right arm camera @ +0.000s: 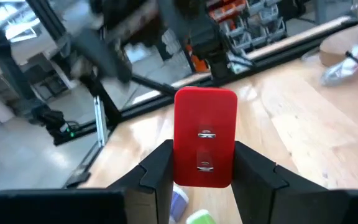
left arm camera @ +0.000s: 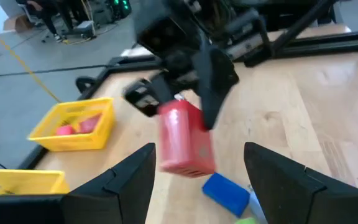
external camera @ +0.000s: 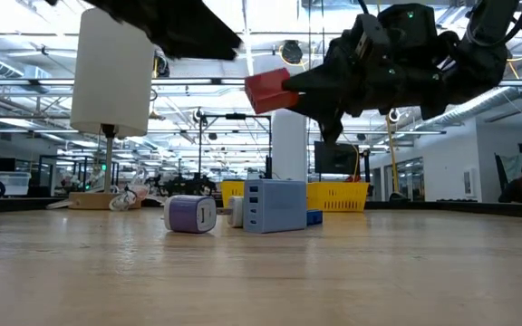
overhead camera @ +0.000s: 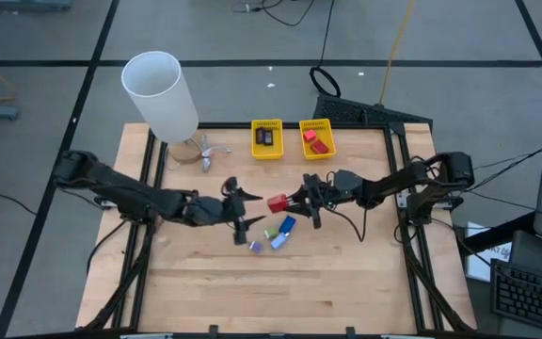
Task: Pick & Place Office items
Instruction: Put the red charger adapter into the right yellow bin
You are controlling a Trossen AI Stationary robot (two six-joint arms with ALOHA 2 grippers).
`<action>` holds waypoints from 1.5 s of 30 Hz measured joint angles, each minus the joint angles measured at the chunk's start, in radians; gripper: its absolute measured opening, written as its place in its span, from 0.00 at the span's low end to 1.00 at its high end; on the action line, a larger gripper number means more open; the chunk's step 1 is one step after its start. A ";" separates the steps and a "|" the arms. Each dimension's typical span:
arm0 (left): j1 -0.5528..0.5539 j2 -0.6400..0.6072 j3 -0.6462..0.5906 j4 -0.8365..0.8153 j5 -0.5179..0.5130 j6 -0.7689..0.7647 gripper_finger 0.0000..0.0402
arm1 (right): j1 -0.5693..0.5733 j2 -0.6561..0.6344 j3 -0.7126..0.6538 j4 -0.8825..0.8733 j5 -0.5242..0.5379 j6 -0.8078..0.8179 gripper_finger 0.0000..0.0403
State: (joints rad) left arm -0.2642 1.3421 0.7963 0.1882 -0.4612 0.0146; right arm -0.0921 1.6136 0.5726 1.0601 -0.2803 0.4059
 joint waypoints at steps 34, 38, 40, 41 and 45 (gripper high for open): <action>0.170 -0.738 -0.612 0.228 0.101 -0.151 0.61 | -0.090 -0.616 -0.353 -0.260 0.570 -0.166 0.29; 0.177 -0.796 -0.651 0.229 0.103 -0.187 0.61 | -0.138 -0.602 -0.353 -0.275 0.613 -0.167 0.29; 0.176 -0.807 -0.661 0.229 0.101 -0.194 0.61 | -0.168 -0.595 -0.352 -0.278 0.630 -0.170 0.29; 0.176 -0.807 -0.663 0.229 0.101 -0.194 0.61 | -0.181 -0.593 -0.352 -0.285 0.642 -0.173 0.29; 0.176 -0.807 -0.664 0.229 0.097 -0.173 0.61 | -0.248 -0.574 -0.338 -0.297 0.649 -0.183 0.29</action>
State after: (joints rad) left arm -0.0879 0.5354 0.1326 0.4169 -0.3637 -0.1588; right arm -0.3397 1.0391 0.2342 0.7634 0.3684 0.2226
